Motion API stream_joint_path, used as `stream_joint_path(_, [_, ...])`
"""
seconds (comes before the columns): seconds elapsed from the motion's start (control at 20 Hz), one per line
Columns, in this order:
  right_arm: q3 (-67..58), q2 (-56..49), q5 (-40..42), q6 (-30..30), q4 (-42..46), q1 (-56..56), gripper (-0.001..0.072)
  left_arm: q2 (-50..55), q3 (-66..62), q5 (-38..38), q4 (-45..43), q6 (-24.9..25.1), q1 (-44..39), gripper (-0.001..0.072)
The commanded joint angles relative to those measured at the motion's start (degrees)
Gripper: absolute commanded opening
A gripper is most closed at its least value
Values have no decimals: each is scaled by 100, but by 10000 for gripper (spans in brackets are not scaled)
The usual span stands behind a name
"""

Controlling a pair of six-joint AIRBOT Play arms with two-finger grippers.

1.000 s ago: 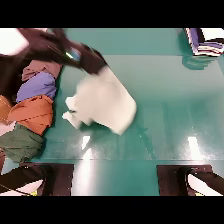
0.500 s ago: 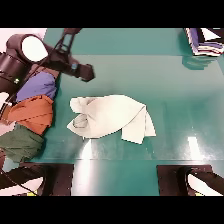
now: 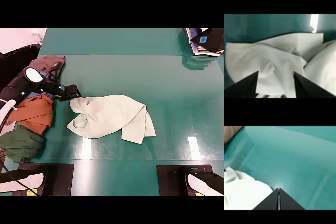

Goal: Fold the shirts.

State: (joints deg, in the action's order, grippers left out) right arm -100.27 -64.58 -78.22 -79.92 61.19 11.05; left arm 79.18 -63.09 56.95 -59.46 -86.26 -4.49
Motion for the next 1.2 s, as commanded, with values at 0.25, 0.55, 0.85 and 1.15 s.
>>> stream_joint_path(0.25, [1139,11,-212,0,31,-76,16,599,96,-616,848,273,-87,32])
stream_joint_path(0.55, [3519,50,-356,-24,4,-584,33,385,-815,-367,254,343,31,24])
stream_joint_path(0.85, [5711,-461,557,-61,-173,-264,385,343,-962,-348,227,424,31,24])
stream_joint_path(1.15, [5805,-1200,1115,-57,-568,426,385,343,-962,-328,221,424,31,24])
